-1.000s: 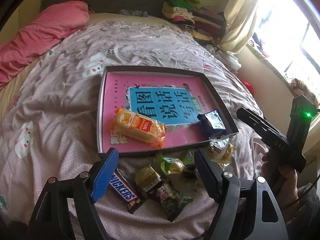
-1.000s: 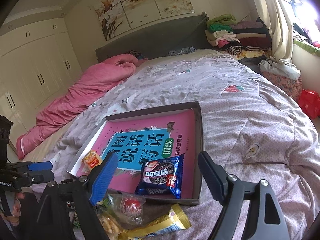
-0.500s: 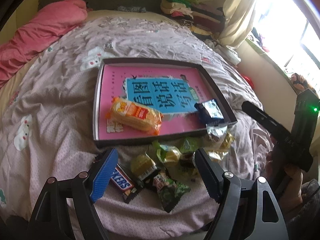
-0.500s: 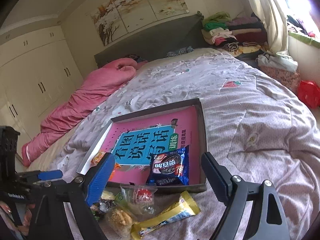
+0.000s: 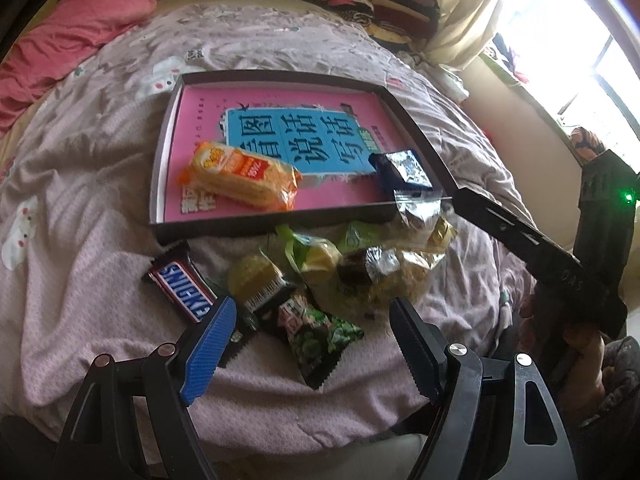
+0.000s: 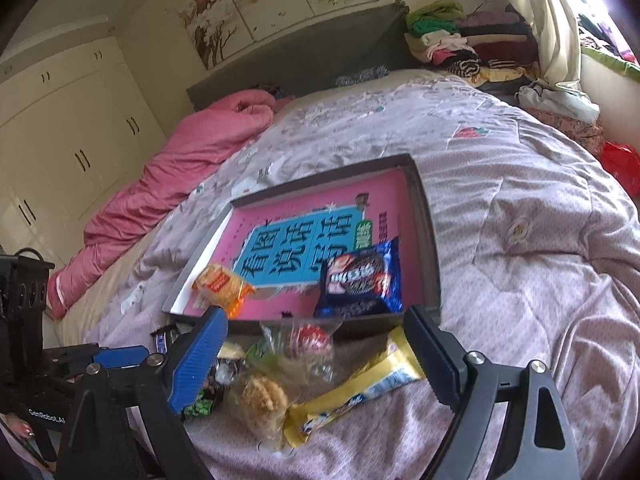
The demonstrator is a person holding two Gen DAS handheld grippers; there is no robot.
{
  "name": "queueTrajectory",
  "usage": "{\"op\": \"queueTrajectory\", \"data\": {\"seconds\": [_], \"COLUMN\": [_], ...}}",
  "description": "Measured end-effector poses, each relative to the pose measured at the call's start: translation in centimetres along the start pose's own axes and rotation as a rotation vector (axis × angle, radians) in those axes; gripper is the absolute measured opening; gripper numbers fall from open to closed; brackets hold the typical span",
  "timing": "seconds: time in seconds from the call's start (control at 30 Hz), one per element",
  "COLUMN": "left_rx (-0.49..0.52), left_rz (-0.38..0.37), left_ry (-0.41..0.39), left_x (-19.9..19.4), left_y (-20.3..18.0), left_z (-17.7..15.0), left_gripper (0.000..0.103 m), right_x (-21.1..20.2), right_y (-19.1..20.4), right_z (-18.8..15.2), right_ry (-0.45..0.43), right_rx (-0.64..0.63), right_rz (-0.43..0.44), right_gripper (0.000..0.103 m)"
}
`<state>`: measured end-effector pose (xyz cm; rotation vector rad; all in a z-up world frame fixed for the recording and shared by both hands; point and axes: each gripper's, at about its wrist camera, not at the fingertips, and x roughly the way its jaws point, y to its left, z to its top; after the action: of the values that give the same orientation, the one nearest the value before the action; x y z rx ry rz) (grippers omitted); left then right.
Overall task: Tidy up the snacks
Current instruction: 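Move both tools back toward the snack pile beside the tray, then grasp the green snack pack with the left tool while the right tool grasps the clear bag with red ball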
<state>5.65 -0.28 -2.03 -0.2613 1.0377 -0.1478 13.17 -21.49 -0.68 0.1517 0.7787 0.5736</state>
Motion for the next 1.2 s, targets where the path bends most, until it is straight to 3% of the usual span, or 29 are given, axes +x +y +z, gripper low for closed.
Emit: {"op": "queueTrajectory", "data": {"seconds": [0.57,1.2], "left_rx": [-0.012,-0.045], "left_rz": [-0.047,-0.021], "left_ry": [0.075,0.07], "left_x": [2.5,4.8], "left_y": [-0.5,0.0], "left_z": [-1.7,-1.3], "left_gripper": [0.08,0.077], "right_x": [1.2,5.5], "right_y": [0.5,0.9], "right_z": [-1.0,-1.4], "right_ry": [0.05,0.174], "right_rx": [-0.009,0.01], "right_rz": [-0.011,-0.001], "right_gripper": [0.089,0.049]}}
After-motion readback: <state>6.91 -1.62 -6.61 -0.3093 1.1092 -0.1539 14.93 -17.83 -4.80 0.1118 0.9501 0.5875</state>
